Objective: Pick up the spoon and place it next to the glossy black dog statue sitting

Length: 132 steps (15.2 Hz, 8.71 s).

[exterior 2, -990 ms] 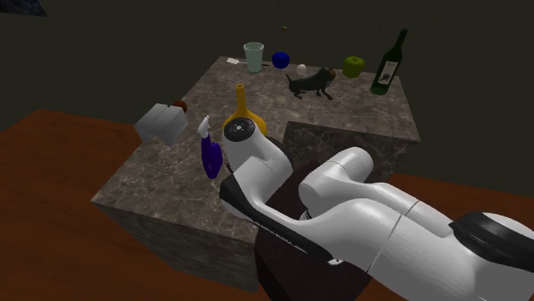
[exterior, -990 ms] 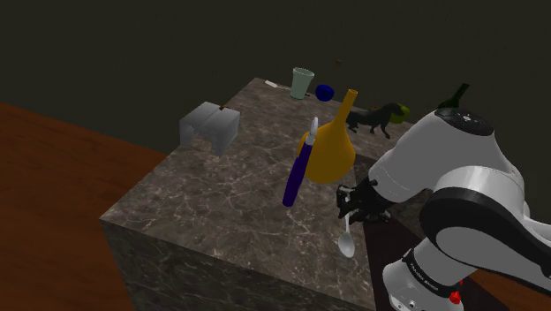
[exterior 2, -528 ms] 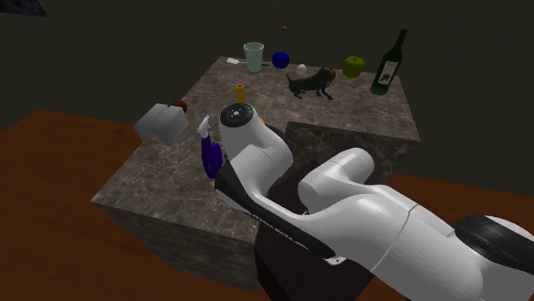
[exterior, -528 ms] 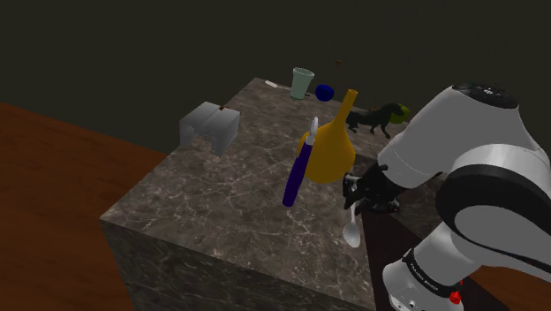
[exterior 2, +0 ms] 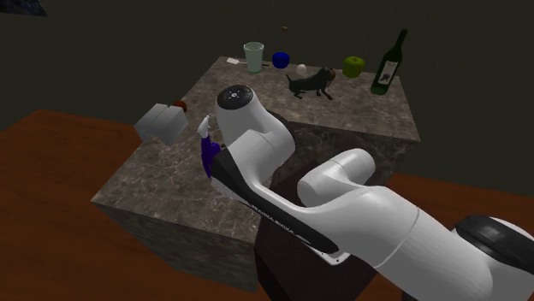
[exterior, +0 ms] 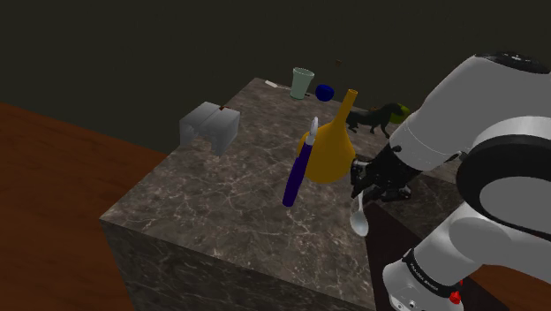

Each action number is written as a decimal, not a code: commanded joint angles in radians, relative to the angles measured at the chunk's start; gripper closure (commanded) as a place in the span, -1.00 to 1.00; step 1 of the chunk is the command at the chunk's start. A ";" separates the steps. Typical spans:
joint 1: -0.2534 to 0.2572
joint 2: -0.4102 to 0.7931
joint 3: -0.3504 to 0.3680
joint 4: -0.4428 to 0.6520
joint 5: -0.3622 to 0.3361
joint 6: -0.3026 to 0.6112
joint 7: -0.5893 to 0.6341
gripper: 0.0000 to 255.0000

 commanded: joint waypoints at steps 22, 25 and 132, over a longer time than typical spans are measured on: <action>-0.112 0.097 -0.189 0.307 -0.179 -0.200 -0.033 1.00; -0.124 0.117 -0.206 0.351 -0.196 -0.224 -0.035 1.00; 0.021 1.421 -1.867 0.471 -0.266 0.849 -1.551 1.00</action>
